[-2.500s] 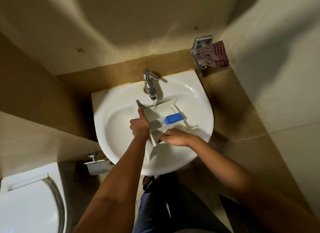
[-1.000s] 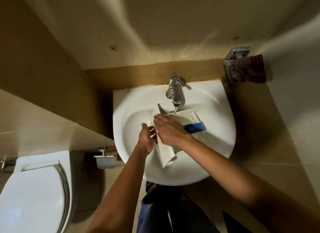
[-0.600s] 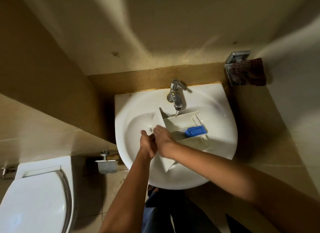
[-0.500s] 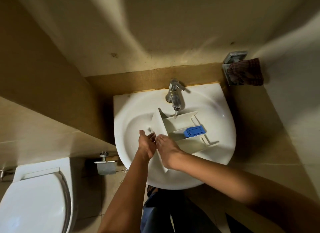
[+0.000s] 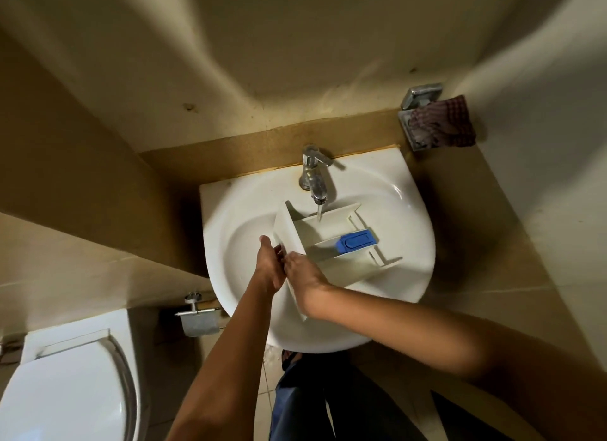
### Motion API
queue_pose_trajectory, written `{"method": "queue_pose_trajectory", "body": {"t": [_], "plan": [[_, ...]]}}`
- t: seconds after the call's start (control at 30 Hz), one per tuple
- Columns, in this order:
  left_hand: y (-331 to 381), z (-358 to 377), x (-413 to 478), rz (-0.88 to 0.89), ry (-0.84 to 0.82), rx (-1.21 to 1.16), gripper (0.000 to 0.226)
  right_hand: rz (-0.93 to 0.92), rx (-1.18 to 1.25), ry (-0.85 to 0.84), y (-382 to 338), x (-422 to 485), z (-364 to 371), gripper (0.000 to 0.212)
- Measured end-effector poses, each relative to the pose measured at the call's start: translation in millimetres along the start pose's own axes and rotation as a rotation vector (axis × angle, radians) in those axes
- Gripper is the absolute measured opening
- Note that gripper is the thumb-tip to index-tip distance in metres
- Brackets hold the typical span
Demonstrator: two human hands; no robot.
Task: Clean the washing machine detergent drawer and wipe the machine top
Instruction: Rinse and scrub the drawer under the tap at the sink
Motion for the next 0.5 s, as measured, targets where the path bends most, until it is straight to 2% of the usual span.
{"method": "queue_pose_trajectory", "body": {"t": [0.1, 0.17, 0.23, 0.3, 0.37, 0.43, 0.5], "plan": [[0, 4, -2, 0.035, 0.035, 0.071, 0.049, -0.113, 0.037, 0.059, -4, -25, 7, 0.067], [1, 2, 1, 0.072, 0.072, 0.100, 0.047, -0.312, 0.177, 0.106, -2, -45, 6, 0.051], [1, -2, 2, 0.080, 0.099, 0.103, 0.053, -0.531, 0.369, 0.147, 1, -66, 6, 0.037], [2, -4, 5, 0.074, 0.105, 0.129, 0.072, -0.673, 0.698, 0.243, 18, -81, 6, 0.028], [3, -7, 13, 0.077, 0.113, 0.211, 0.105, -0.641, 1.185, 0.305, 48, -83, 16, 0.020], [1, -12, 23, 0.105, 0.132, 0.296, 0.133, -0.461, 1.772, 0.347, 80, -70, 38, 0.017], [3, -2, 8, 0.103, 0.139, 0.315, 0.135, -0.195, 2.295, 0.426, 101, -42, 68, 0.019]]}}
Point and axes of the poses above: each hand's wrist, its own x-axis towards the middle knuckle, its own z-axis out of the palm, y = z × x, the point moved 7 cm from there along x, towards the middle knuckle, and after that the axes turned 5 degrees about -y, right-handed, at the moved point
